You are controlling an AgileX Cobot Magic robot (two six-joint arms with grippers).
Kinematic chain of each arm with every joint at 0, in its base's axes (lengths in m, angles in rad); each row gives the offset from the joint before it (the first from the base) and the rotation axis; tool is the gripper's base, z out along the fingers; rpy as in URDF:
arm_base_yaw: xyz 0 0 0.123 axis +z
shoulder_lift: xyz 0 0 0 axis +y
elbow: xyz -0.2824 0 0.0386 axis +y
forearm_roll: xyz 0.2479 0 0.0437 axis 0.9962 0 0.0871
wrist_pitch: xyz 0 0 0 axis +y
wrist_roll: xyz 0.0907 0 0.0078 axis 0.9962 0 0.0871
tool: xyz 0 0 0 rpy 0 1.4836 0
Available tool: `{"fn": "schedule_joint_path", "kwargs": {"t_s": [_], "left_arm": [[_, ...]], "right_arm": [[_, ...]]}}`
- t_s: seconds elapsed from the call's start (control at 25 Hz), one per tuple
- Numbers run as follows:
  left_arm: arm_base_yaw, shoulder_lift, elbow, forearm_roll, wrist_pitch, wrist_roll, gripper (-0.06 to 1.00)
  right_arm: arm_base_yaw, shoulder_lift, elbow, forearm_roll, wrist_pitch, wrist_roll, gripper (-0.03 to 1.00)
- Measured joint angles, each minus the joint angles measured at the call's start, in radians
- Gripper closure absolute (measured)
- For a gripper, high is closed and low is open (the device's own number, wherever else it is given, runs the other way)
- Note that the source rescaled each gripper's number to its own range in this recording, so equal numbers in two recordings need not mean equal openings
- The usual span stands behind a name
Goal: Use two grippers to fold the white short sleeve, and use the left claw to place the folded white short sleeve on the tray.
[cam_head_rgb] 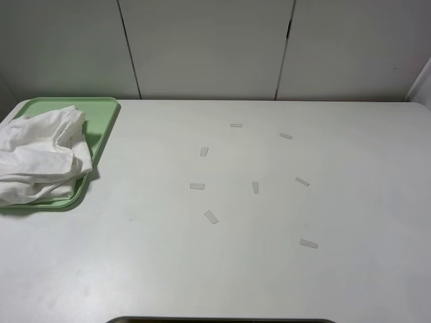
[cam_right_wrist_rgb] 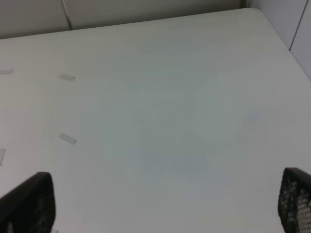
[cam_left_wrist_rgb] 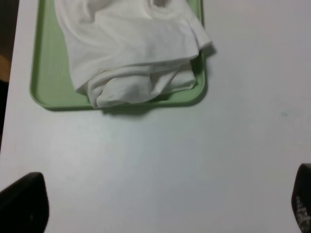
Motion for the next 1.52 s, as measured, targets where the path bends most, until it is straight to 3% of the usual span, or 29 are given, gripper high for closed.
{"fn": "schedule_joint_path", "kwargs": {"t_s": [0.48,0.64,0.68,0.88,1.52], "left_arm": [[-0.024,-0.23,0.13,-0.012,0.0,-0.013,-0.06],[-0.1,-0.332,0.245,-0.009,-0.027,-0.05,-0.06],[-0.148,-0.395,0.311,0.01,-0.088,-0.058,-0.06],[-0.17,-0.482,0.394,0.03,-0.124,-0.093,-0.06],[-0.17,-0.595,0.408,0.031,-0.116,-0.113,-0.06]], "right_arm": [[0.0,0.0,0.0,0.0,0.0,0.0,-0.03],[0.0,0.0,0.0,0.0,0.0,0.0,-0.03],[0.0,0.0,0.0,0.0,0.0,0.0,-0.03],[0.0,0.0,0.0,0.0,0.0,0.0,-0.03],[0.0,0.0,0.0,0.0,0.0,0.0,-0.03]]}}
